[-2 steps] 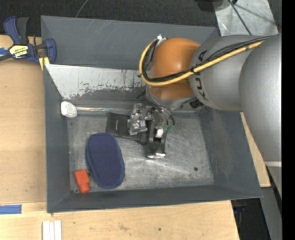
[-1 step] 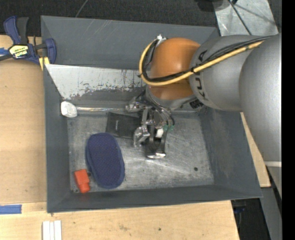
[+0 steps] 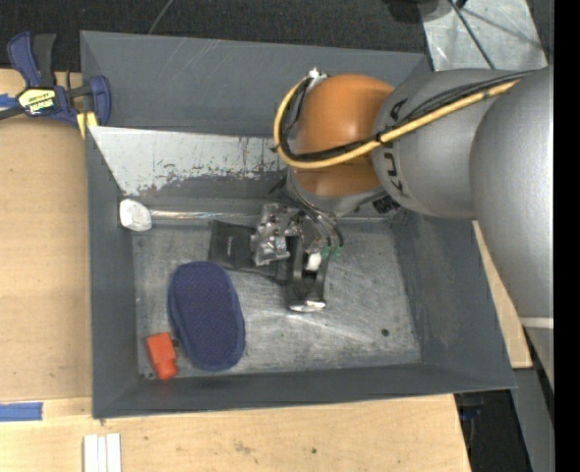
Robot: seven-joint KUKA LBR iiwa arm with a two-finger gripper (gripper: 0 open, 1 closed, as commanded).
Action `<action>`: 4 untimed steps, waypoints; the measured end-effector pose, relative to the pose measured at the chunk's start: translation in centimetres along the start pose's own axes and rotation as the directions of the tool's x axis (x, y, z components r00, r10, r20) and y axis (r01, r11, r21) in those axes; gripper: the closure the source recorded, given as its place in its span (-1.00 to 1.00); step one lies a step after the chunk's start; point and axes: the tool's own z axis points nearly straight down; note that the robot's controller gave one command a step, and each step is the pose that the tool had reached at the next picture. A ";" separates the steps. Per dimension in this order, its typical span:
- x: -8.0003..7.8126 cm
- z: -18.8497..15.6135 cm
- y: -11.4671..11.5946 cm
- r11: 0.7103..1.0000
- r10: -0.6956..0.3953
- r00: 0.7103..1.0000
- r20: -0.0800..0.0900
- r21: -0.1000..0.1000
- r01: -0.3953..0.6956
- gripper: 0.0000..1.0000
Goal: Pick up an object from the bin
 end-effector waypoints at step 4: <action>0.0 0.0 0.0 1.000 0.000 1.000 0.000 0.000 0.000 1.00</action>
Offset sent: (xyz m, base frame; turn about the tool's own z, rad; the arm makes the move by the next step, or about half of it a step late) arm 0.0000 0.0000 0.0000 0.0000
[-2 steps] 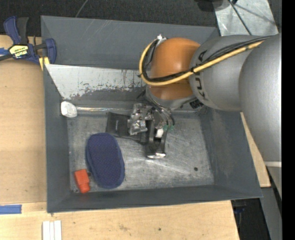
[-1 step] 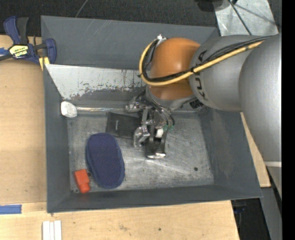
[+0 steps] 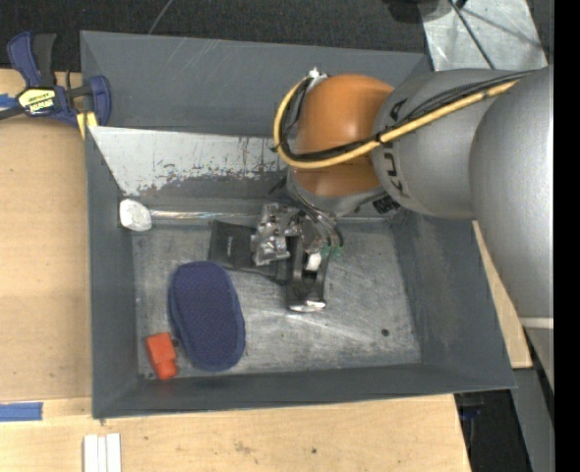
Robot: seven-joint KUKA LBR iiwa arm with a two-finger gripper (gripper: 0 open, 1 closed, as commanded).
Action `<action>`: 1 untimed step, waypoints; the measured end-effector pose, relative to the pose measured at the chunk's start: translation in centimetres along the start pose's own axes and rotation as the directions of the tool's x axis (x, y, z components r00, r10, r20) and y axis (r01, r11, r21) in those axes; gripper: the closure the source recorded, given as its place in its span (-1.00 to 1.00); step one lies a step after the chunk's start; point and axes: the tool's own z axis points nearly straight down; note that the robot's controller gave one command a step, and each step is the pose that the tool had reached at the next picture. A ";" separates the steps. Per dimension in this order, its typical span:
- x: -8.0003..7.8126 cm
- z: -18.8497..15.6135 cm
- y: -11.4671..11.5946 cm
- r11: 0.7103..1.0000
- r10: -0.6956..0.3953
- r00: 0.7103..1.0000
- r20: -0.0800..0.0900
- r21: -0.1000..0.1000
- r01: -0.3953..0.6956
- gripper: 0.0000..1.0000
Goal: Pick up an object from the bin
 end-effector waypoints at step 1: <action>0.0 0.0 0.0 1.000 0.000 1.000 0.000 0.000 0.000 -1.00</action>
Offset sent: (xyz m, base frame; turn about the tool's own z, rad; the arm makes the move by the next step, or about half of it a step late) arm 0.0000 0.0000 0.0000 0.0000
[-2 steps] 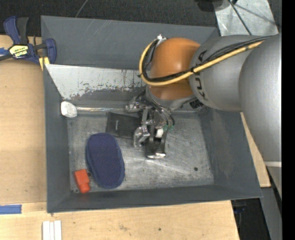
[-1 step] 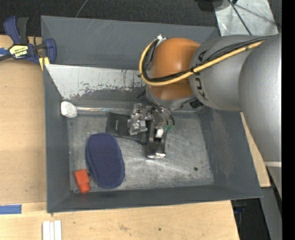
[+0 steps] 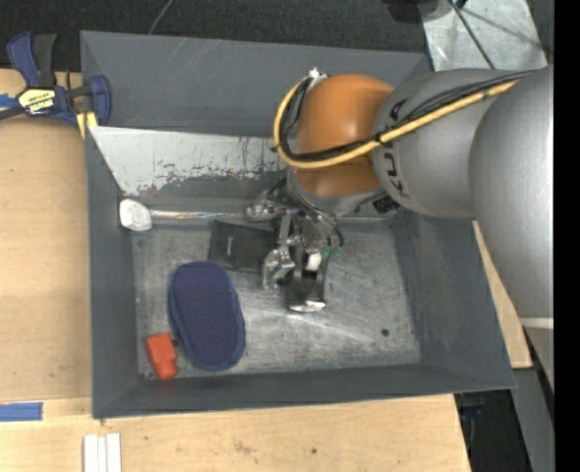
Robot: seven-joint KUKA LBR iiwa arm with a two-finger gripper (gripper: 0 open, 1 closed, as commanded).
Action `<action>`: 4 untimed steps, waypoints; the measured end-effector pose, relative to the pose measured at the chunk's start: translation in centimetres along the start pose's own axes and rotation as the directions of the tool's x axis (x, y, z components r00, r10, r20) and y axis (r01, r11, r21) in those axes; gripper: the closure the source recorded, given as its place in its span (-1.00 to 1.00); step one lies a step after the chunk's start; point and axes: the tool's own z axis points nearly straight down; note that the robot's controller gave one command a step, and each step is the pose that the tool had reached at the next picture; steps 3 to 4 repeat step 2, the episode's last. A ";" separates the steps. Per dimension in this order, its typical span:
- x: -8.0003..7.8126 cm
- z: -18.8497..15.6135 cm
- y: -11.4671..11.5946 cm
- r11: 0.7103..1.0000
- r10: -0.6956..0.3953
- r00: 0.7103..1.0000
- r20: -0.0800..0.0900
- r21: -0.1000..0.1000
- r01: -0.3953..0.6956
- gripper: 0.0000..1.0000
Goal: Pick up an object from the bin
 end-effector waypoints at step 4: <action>0.0 0.0 0.0 1.000 0.000 1.000 0.000 0.000 0.000 -1.00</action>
Offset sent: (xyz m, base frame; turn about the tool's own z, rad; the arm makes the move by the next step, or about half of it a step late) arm 0.0000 0.0000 0.0000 0.0000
